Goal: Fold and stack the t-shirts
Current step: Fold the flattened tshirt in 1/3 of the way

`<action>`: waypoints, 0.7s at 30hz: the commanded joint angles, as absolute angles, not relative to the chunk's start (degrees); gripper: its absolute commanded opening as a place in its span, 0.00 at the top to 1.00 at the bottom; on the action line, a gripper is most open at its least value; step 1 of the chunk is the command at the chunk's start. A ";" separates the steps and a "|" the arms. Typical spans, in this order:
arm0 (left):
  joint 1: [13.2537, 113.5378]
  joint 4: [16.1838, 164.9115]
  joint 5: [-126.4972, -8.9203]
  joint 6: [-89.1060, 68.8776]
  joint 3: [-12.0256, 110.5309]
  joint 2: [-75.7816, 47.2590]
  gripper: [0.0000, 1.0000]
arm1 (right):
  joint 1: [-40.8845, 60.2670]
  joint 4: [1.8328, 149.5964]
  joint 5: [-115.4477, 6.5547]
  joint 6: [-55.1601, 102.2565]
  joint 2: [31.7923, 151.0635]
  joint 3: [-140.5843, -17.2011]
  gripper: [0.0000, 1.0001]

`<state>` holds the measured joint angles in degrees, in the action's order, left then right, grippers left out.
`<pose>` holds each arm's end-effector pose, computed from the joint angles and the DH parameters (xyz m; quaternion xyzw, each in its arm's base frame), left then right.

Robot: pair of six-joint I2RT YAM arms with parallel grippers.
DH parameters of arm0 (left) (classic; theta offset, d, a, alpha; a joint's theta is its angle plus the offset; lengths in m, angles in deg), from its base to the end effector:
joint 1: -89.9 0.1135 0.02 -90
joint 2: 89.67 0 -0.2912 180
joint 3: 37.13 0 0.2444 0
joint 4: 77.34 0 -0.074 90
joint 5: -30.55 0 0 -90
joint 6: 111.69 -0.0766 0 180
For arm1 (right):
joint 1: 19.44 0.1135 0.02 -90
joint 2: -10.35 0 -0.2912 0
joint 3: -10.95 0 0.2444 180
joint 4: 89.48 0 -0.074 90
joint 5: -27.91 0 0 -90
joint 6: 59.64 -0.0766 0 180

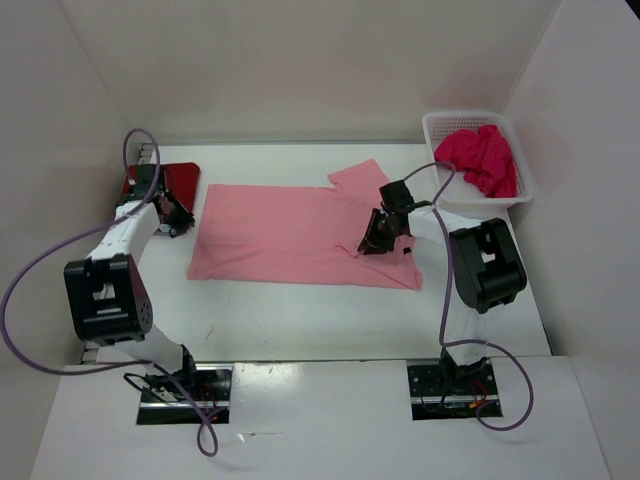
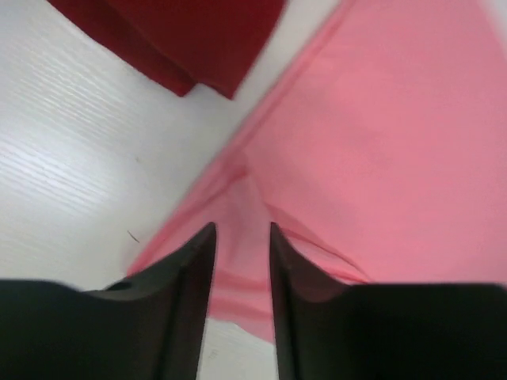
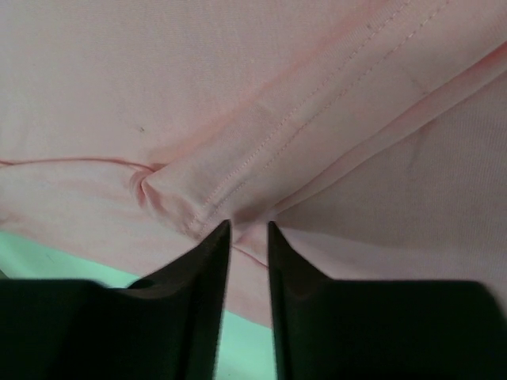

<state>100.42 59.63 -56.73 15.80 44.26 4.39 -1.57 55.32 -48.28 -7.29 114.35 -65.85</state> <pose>0.3571 0.0700 0.2260 -0.3950 0.8698 -0.0467 0.2920 0.3528 0.1330 0.1528 0.1373 0.9547 0.2136 0.1552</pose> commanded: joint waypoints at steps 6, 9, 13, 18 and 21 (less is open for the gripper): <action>86.49 68.48 -70.68 20.75 37.14 -3.19 0.83 | -0.98 56.36 -48.73 -5.94 115.46 -68.91 0.76; 78.77 71.21 -70.70 22.78 35.62 0.93 0.83 | -0.98 56.36 -47.50 -6.46 116.69 -69.44 0.63; 73.47 71.91 -68.86 23.31 35.10 3.84 0.84 | -0.98 56.36 -46.88 -6.99 118.36 -69.97 0.63; 74.07 72.45 -67.80 22.26 33.86 6.48 0.86 | -0.98 56.36 -46.88 -8.04 118.98 -73.39 0.88; 74.07 72.45 -67.18 22.25 32.46 7.01 0.87 | -0.98 56.36 -46.88 -8.05 120.20 -76.02 0.92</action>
<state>73.60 70.73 -68.22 22.16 33.77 5.92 -1.57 55.32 -46.89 -7.77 119.16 -71.73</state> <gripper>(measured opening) 0.132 0.091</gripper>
